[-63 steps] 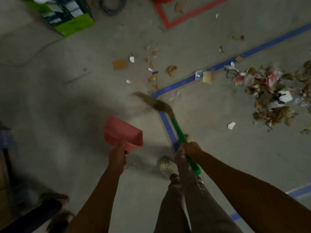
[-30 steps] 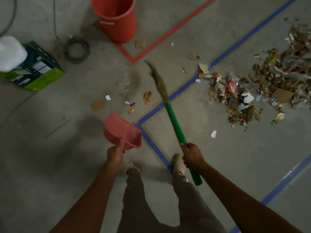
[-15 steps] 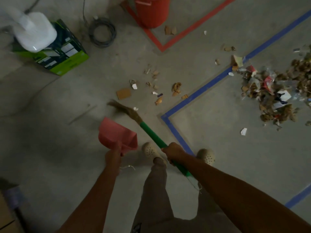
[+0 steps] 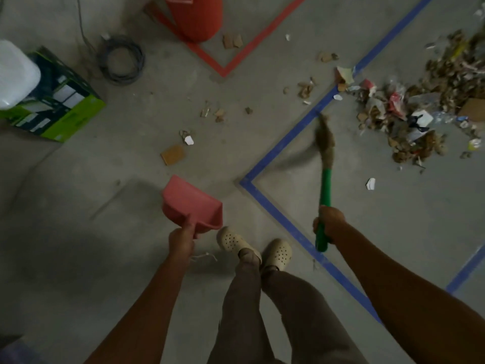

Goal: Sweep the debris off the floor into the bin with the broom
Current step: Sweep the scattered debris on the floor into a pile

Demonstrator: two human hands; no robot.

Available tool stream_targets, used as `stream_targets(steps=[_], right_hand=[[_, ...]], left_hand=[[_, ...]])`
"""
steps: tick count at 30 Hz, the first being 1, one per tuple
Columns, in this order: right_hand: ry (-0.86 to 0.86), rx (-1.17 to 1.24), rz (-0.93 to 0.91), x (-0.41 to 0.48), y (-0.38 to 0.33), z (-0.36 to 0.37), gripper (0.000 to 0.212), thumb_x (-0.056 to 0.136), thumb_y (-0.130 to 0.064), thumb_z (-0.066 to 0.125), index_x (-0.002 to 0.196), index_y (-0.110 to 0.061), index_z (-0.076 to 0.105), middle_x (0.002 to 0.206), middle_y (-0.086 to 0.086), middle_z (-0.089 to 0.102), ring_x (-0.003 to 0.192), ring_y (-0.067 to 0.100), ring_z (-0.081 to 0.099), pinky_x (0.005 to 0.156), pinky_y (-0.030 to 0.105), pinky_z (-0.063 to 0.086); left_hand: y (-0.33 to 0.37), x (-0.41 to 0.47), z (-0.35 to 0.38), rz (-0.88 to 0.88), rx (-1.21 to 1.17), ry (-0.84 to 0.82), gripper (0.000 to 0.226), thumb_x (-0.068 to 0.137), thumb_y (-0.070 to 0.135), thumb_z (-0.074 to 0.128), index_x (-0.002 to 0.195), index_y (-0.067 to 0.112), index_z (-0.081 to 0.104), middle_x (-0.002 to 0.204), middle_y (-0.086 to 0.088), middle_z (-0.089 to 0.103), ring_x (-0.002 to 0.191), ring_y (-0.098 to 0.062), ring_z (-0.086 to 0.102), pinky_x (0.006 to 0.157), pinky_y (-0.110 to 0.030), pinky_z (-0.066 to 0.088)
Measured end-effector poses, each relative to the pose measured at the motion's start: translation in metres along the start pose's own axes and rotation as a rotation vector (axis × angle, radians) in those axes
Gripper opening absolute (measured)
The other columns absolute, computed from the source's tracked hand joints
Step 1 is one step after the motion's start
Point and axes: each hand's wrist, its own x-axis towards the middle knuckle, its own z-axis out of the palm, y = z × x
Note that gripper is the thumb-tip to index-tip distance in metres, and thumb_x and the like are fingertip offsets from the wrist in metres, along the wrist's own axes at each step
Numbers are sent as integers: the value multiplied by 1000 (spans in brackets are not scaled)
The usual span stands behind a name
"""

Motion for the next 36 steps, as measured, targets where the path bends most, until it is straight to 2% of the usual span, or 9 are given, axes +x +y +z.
stream_targets(steps=[3,7,13,19,23,27,30,33,36], right_hand=[[57,156,11,-3,-3,-44,20,102,-23,50,100,-2,49,65,10,53,39,20,50,35,24,44],[65,213,-31,-21,4,-82,28,102,-26,50,83,-6,50,62,11,53,42,21,49,43,29,43],[-67,100,-152,-65,19,-74,26,104,-28,47,95,-5,54,65,9,54,52,20,50,50,33,45],[-278,-194,-279,-106,15,-4,28,104,-30,47,105,-4,56,68,7,56,49,15,51,45,28,46],[-424,-468,-348,-131,0,65,29,102,-33,50,109,-6,56,70,5,56,47,13,51,41,22,43],[-537,-732,-382,-144,-15,151,30,101,-37,51,111,-9,56,84,7,61,62,14,56,55,26,50],[-536,-882,-421,-137,-20,218,31,97,-41,54,106,-12,57,93,7,65,74,16,60,70,31,54],[-468,-910,-389,-117,-24,265,33,98,-39,53,106,-8,59,91,7,66,68,15,59,66,30,53],[-396,-715,-224,-88,-31,277,30,100,-33,52,102,-3,58,79,7,62,54,14,54,52,28,49]], left_hand=[[9,-13,14,24,16,-10,51,90,54,63,74,5,59,56,-6,49,39,-13,31,34,-16,25],[25,-29,20,50,21,-39,51,89,55,64,77,6,60,62,-8,52,39,-12,30,38,-18,22],[47,-46,20,115,-30,-40,48,89,55,65,75,10,57,66,-6,58,37,-10,30,37,-18,22],[54,-28,-5,104,-45,2,53,88,60,63,73,9,59,70,-8,59,46,-15,39,46,-22,31],[51,4,-38,62,-30,31,55,89,58,63,70,6,60,65,-9,55,45,-17,37,47,-23,31],[51,44,-81,26,-13,61,55,89,56,64,70,4,61,59,-9,55,46,-18,39,47,-24,32],[55,79,-110,17,-47,66,50,93,49,63,71,4,60,64,-10,57,44,-16,38,45,-23,30],[60,114,-131,-13,-57,66,47,95,43,63,70,3,60,67,-11,57,44,-14,36,43,-22,27],[67,145,-141,-28,-25,63,52,93,49,63,70,2,60,67,-12,56,43,-15,36,44,-22,28]])
